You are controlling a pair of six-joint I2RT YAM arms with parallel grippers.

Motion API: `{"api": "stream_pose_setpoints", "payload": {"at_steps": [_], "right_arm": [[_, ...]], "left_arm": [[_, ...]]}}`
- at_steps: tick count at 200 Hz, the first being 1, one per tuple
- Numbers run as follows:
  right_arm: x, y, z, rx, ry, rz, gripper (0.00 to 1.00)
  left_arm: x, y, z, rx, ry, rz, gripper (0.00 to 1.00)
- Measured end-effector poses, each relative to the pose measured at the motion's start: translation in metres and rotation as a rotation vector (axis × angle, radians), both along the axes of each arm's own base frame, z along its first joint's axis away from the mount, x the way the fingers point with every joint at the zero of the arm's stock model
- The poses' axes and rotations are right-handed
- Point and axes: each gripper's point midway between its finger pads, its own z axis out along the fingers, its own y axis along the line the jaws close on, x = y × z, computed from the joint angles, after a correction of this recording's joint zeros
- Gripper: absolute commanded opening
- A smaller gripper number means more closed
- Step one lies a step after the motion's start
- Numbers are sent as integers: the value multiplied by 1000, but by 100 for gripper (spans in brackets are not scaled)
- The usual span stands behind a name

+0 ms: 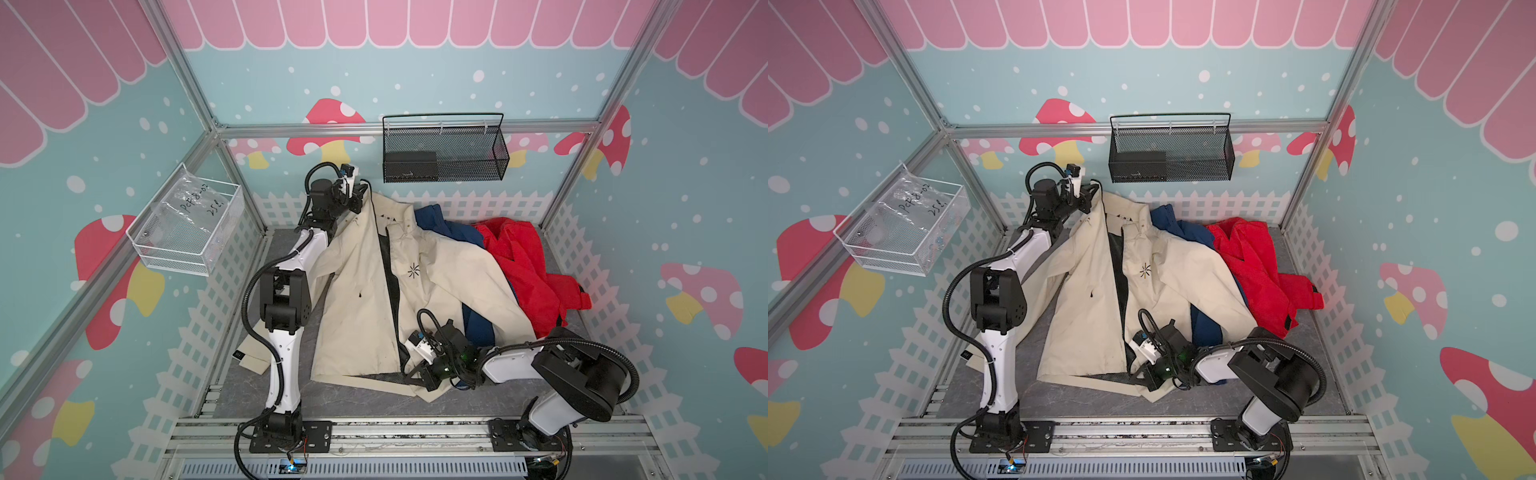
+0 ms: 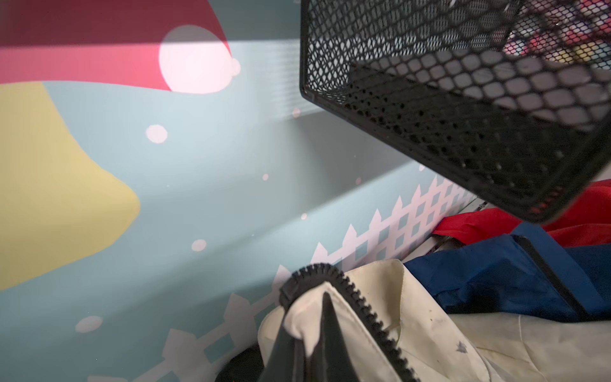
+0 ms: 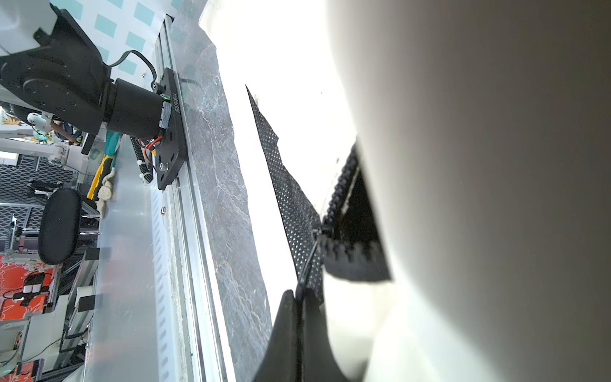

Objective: Unzip the jacket
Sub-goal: Unzip the zipper on the jacket.

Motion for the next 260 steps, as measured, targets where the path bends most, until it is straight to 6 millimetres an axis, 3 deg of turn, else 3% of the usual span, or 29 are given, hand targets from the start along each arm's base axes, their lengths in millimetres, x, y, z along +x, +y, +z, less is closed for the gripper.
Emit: {"api": "stream_pose_setpoints", "payload": {"at_steps": [24, 58, 64, 82, 91, 99, 114, 132, 160, 183, 195, 209, 225, 244, 260], "right_arm": [[-13, -3, -4, -16, 36, 36, 0], [-15, -4, -5, -21, 46, 44, 1], [-15, -4, -5, -23, 45, 41, 7], [-13, -5, -2, -27, 39, 24, 34], [-12, -5, 2, -22, 19, 23, 46], [-11, -5, 8, -14, 1, 22, 50], [-5, -2, 21, 4, -30, 5, 61], [16, 6, 46, 50, -94, -24, 71], [70, 9, 101, 137, -220, -122, 77], [129, -15, 147, 174, -328, -263, 78], [159, -35, 166, 166, -385, -340, 78], [187, -58, 182, 138, -438, -420, 78], [208, -83, 191, 97, -474, -487, 78], [224, -112, 189, 30, -487, -556, 79], [231, -134, 179, -32, -476, -603, 81]], "left_arm": [[6, 21, 7, -8, -24, 50, 0], [10, 42, 12, -26, -48, 88, 0], [10, 43, 12, -28, -51, 90, 8], [5, 43, 3, -36, -43, 86, 45], [-2, 42, -6, -43, -29, 90, 56], [-10, 43, -13, -49, -10, 103, 66], [-30, 46, -25, -47, 18, 150, 71], [-57, 52, -29, -60, 66, 221, 73], [-113, 70, -5, -132, 170, 370, 73], [-166, 89, 18, -227, 267, 485, 73], [-190, 94, 18, -259, 326, 513, 73], [-213, 96, 1, -267, 426, 522, 73], [-234, 92, -36, -238, 593, 520, 73], [-258, 90, -86, -188, 795, 526, 72], [-276, 97, -122, -170, 938, 544, 66]]}}
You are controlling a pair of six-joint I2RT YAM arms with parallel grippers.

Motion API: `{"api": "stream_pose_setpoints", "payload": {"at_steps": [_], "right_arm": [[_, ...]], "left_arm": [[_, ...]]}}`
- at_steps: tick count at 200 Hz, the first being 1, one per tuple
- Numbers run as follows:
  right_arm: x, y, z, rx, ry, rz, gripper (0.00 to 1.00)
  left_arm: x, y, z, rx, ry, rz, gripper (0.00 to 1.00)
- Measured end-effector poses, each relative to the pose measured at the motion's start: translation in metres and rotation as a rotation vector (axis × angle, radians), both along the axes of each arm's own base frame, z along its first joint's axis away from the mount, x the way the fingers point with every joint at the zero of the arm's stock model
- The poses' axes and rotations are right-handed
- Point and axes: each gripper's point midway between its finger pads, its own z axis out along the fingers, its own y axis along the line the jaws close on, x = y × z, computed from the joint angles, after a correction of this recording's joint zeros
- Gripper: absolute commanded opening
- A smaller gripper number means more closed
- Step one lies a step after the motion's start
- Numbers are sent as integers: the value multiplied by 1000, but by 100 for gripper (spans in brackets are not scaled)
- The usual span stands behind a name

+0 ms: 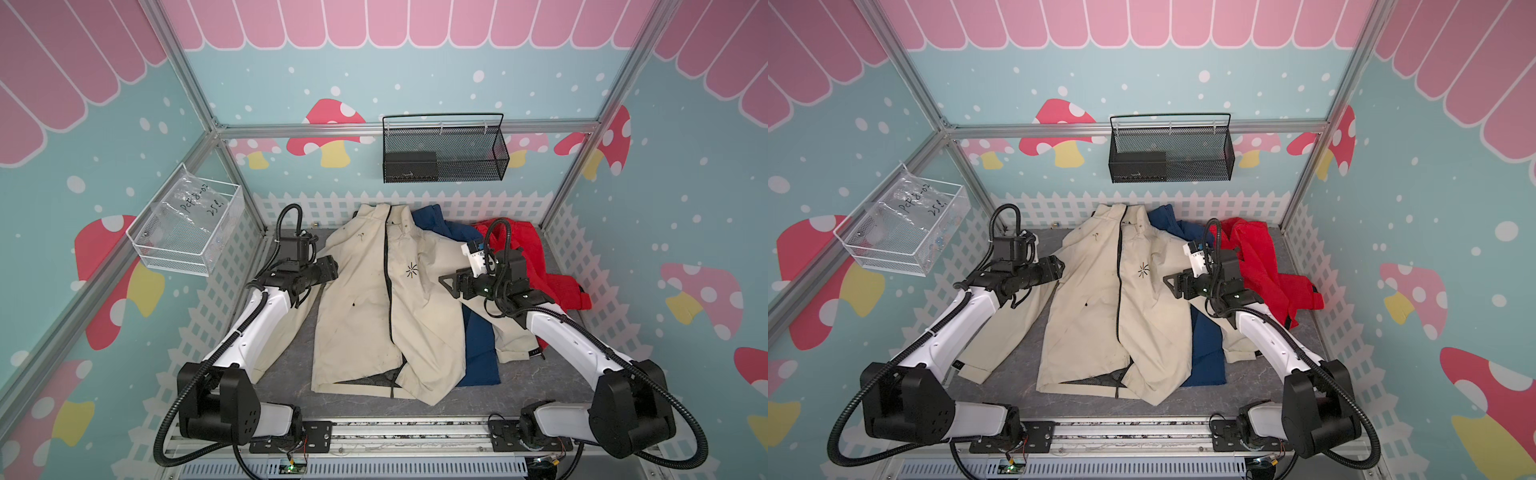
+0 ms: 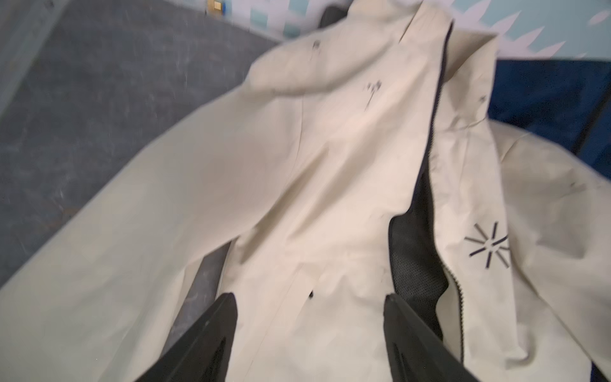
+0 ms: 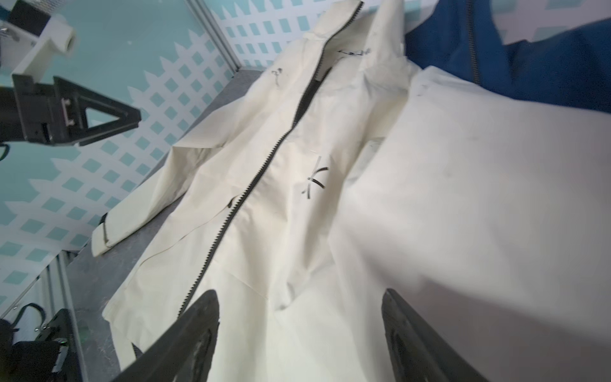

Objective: Unzip the jacket
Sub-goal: Unzip the zipper on the jacket, then move the jacket to the center of the board.

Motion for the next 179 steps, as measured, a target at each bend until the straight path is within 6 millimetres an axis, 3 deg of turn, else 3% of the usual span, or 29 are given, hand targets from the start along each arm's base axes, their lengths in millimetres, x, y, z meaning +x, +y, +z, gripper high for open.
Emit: {"api": "stream_pose_setpoints", "payload": {"at_steps": [35, 70, 107, 135, 179], "right_arm": [[0, -33, -20, -53, 53, -85, 81], [-10, -44, -42, -77, 100, -102, 79], [-15, -49, -54, -88, 127, -106, 77], [-19, -48, -61, -80, 147, -93, 69], [-39, -42, -75, -35, 206, -57, 67]], "left_arm": [[-18, 16, -58, -13, 212, 41, 66], [-22, 18, -93, 5, 319, 48, 65], [-17, 24, -102, 26, 328, 82, 65], [-13, 25, -116, 30, 346, 92, 64], [-15, 25, -133, 25, 378, 101, 63]]}}
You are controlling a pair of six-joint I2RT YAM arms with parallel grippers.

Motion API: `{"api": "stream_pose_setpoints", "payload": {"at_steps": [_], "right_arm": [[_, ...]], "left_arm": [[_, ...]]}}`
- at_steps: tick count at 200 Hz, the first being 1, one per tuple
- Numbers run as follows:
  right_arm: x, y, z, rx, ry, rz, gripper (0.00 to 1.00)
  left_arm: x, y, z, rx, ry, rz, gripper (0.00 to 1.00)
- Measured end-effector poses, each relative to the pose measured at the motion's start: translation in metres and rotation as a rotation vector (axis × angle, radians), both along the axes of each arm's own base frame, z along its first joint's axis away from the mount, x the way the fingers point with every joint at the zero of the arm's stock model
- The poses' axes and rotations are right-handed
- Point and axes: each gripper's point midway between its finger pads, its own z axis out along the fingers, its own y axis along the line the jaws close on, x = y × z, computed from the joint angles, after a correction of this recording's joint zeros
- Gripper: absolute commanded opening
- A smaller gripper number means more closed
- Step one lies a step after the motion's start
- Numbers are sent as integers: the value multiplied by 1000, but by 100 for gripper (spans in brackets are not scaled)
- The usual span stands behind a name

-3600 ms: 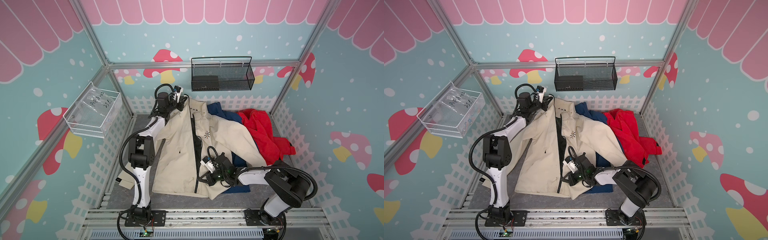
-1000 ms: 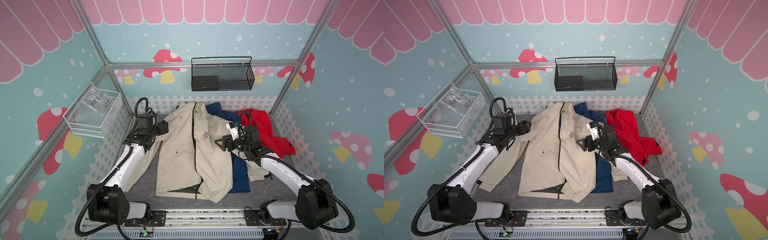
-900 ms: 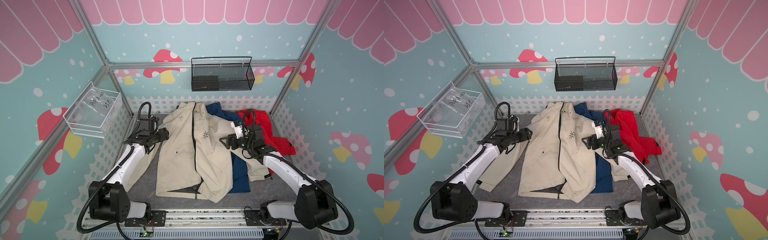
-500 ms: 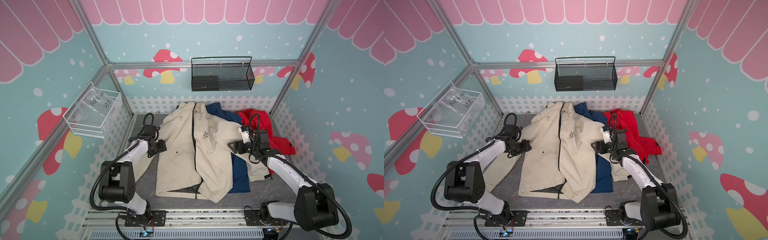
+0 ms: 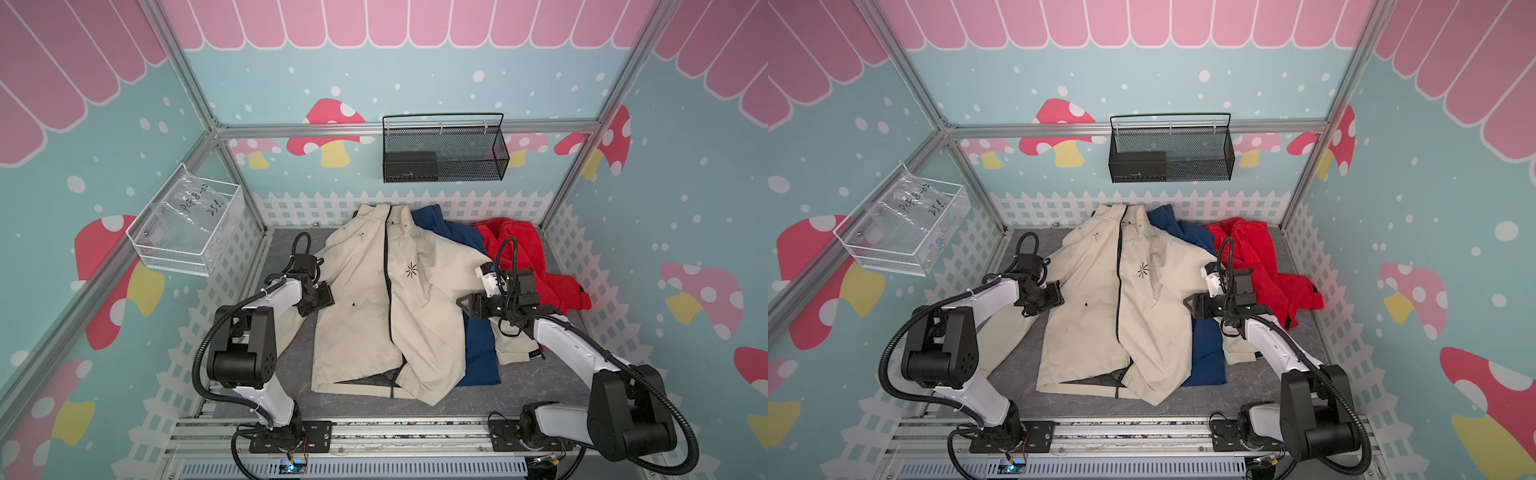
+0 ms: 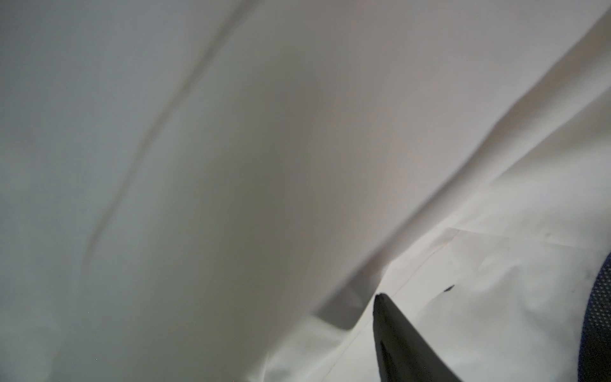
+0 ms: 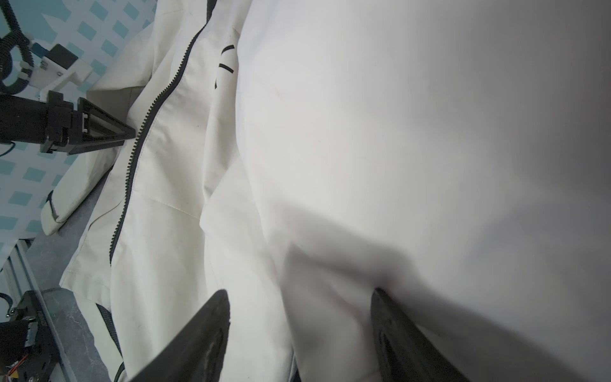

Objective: Unzip the jacket
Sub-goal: Move the jacket to the center of the board.

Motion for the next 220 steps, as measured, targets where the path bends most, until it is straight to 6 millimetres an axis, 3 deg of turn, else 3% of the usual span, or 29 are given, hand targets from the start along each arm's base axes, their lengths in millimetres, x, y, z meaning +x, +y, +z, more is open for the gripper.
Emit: {"api": "stream_pose_setpoints", "payload": {"at_steps": [57, 106, 193, 220], "right_arm": [[-40, -1, 21, 53, -16, -1, 53], [-62, 5, -6, 108, 93, 12, 53], [-40, 10, -28, 163, 145, -25, 49], [-37, 13, -35, 186, 162, -33, 35]], "left_arm": [[2, 0, -1, -3, -5, 7, 60], [2, -3, -3, -18, -14, 2, 57], [0, -5, -5, -30, -8, -2, 54], [1, -6, -5, -34, -9, -3, 46]]}}
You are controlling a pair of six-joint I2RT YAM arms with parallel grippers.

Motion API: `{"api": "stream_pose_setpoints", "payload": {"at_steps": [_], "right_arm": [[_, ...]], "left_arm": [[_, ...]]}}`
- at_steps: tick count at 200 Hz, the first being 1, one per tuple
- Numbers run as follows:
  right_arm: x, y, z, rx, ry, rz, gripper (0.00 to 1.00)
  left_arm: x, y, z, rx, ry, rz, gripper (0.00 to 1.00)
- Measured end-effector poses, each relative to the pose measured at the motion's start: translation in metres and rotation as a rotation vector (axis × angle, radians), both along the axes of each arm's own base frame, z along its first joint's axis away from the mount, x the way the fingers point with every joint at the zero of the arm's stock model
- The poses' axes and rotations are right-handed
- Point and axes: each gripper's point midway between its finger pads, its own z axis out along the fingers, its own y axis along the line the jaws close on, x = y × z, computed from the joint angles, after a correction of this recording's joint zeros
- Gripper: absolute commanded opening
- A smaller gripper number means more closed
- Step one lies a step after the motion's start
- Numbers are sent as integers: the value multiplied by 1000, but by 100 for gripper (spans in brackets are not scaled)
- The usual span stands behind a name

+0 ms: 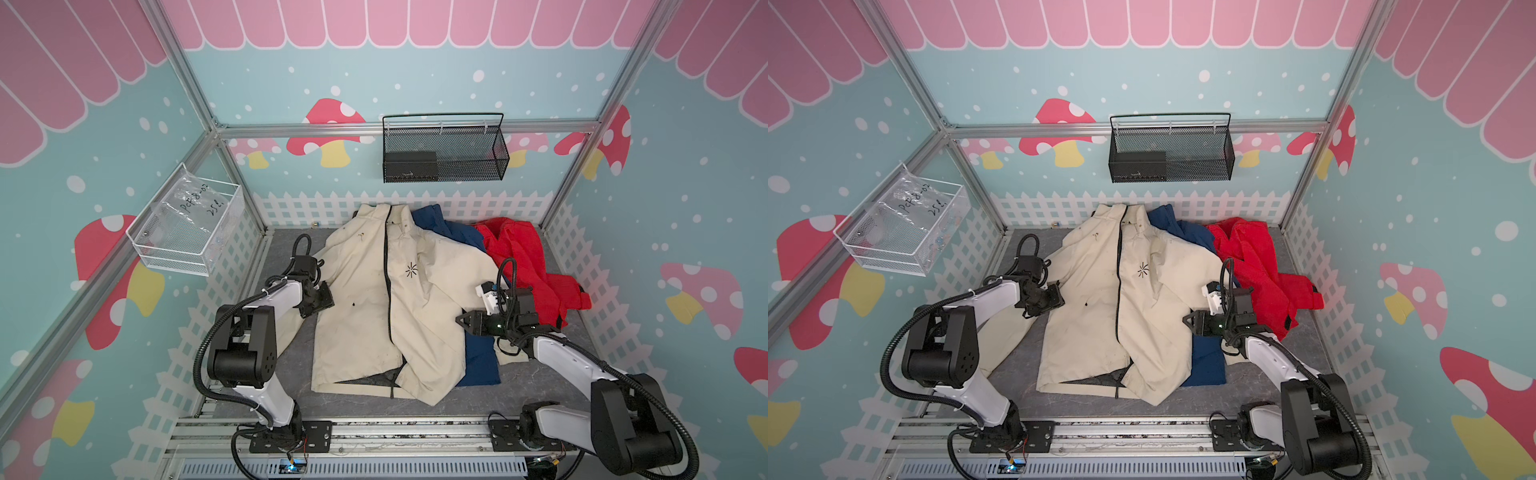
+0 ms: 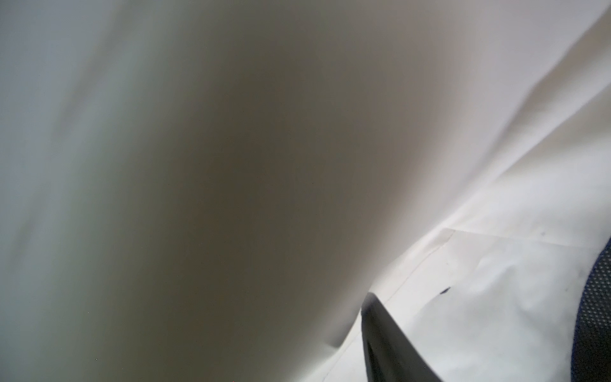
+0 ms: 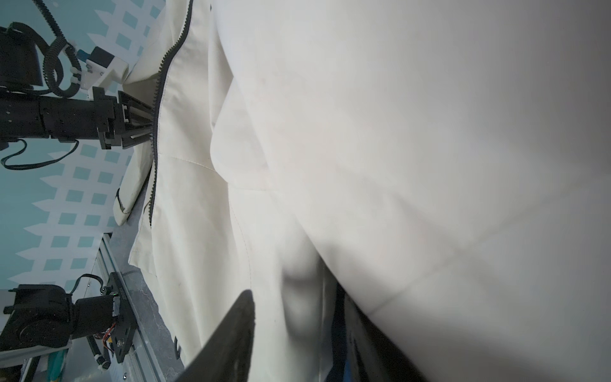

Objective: Unzip the jacket
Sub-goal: Move the jacket to the center of the board.

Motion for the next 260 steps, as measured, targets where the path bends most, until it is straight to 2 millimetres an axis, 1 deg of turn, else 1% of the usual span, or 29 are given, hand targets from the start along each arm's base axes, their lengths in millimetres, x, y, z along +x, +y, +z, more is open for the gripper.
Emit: {"api": "stream_pose_setpoints", "payload": {"at_steps": [16, 27, 32, 50, 66, 88, 107, 120, 140, 154, 172, 189, 210, 225, 246, 260], "right_arm": [[2, 4, -1, 15, -1, 14, 27], [2, 8, -2, 27, 5, 25, 16], [1, 12, -3, 30, 4, 40, 10], [-3, 28, -1, 40, -10, 108, 0], [-5, 45, 6, 51, -26, 171, 0], [-5, 70, 23, 64, -73, 257, 0], [0, 87, 36, 80, -109, 302, 0], [7, 97, 44, 86, -126, 324, 0], [24, 118, 56, 97, -146, 349, 0], [37, 138, 64, 111, -155, 375, 0], [51, 173, 71, 128, -164, 424, 0], [57, 207, 73, 141, -166, 468, 0], [64, 244, 76, 158, -170, 510, 0], [69, 264, 76, 168, -174, 528, 0], [77, 285, 72, 169, -177, 539, 0], [83, 293, 67, 162, -172, 535, 0]], "left_arm": [[2, -1, 1, -9, -9, 0, 40], [4, -3, 2, -18, -19, -1, 33], [5, -4, 3, -23, -23, -1, 30], [8, -6, 5, -38, -36, 6, 20], [10, -7, 7, -46, -47, 4, 12], [12, -7, 9, -50, -58, 9, 0], [13, -6, 15, -51, -73, 21, 0], [15, -3, 23, -55, -88, 39, 0], [23, 14, 42, -63, -125, 100, 0], [33, 33, 62, -66, -166, 156, 0], [43, 57, 87, -64, -222, 218, 0], [45, 77, 103, -59, -256, 266, 0], [38, 99, 108, -51, -261, 320, 0], [33, 112, 109, -43, -256, 354, 0], [27, 125, 108, -37, -245, 385, 0], [25, 132, 107, -35, -240, 402, 0]]}}
